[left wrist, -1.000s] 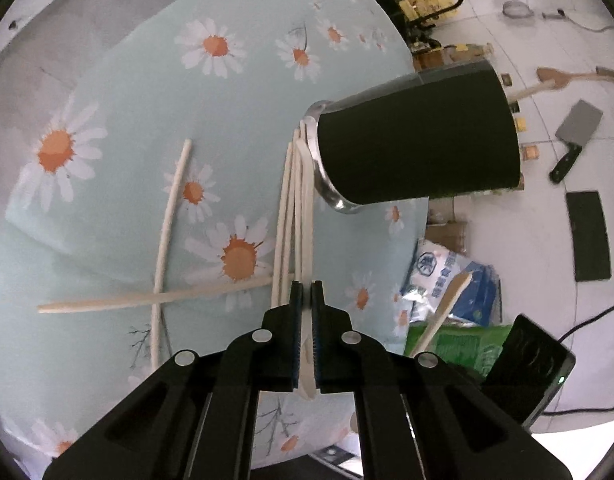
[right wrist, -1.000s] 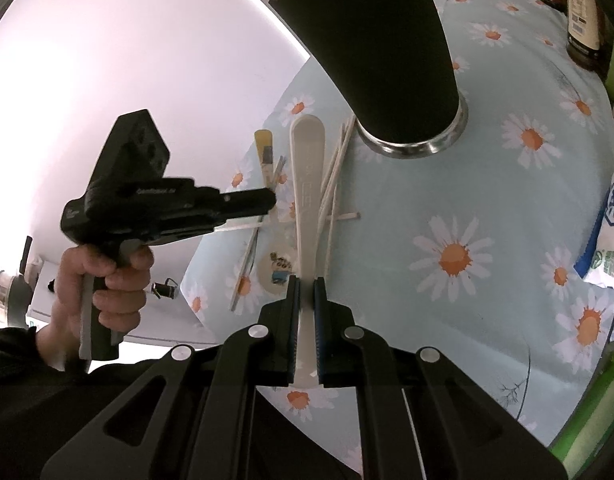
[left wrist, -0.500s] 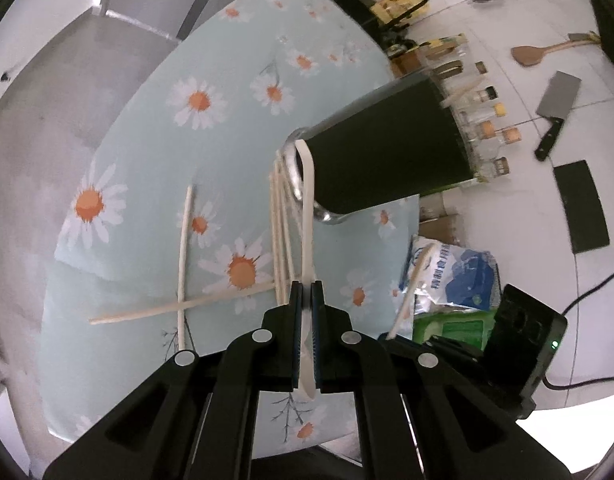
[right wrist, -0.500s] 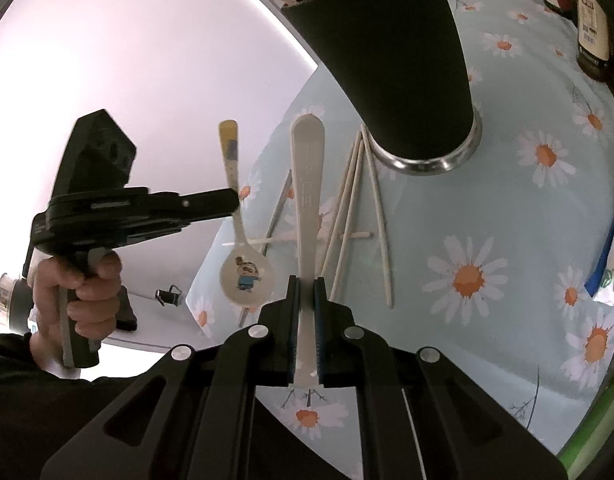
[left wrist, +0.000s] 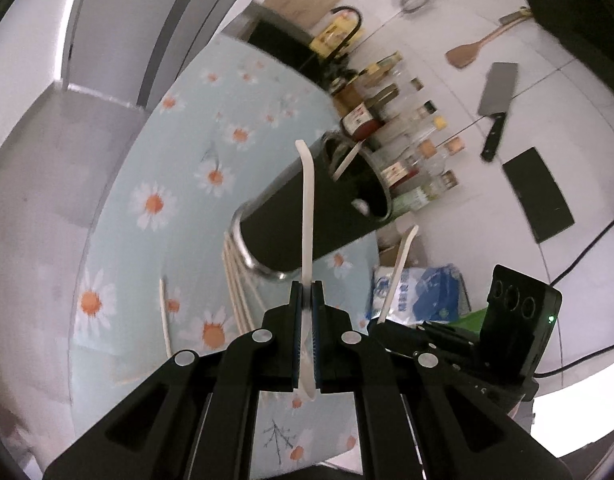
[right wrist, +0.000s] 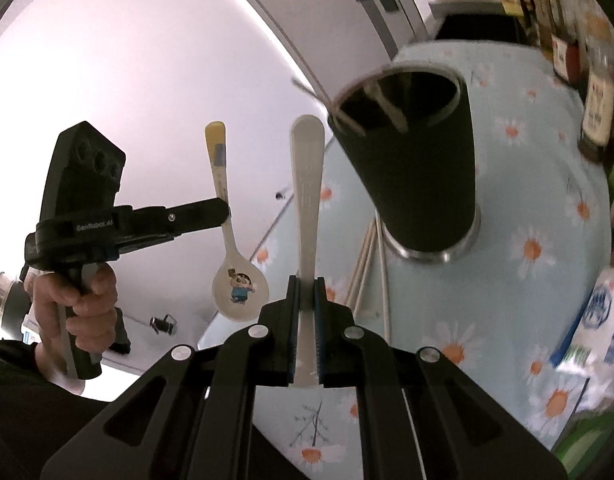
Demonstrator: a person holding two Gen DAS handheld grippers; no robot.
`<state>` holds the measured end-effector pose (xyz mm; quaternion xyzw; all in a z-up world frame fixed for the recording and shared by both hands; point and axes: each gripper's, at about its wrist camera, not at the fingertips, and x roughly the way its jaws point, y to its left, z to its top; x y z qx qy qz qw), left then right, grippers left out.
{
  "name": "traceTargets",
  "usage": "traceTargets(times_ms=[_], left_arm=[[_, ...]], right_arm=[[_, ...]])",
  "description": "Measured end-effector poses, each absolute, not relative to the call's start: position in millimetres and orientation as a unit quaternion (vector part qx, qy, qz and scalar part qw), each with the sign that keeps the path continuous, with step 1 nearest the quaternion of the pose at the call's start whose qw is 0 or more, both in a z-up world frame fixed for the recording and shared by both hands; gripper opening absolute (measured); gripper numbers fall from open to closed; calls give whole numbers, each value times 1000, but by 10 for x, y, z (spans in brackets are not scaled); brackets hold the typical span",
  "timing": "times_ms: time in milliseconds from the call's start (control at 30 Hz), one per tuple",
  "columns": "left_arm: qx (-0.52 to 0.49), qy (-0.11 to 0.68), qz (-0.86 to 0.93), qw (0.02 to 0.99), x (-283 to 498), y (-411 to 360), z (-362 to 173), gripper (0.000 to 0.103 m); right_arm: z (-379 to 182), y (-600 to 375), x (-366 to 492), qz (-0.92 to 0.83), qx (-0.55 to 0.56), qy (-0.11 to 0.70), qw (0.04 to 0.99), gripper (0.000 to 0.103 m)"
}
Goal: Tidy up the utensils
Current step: 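Lift the chopsticks toward the black cup with the left tool while the right tool carries the spoon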
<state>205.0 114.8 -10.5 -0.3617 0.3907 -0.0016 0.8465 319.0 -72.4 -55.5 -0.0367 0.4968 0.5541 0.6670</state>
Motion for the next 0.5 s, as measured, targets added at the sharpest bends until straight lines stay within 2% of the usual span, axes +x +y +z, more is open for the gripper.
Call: traceTargets(times_ms=[500], left_arm=[[-305, 326, -56, 893, 2415, 1097, 530, 3]], right_arm=[[-18, -662, 3568, 559, 29, 391, 731, 8]])
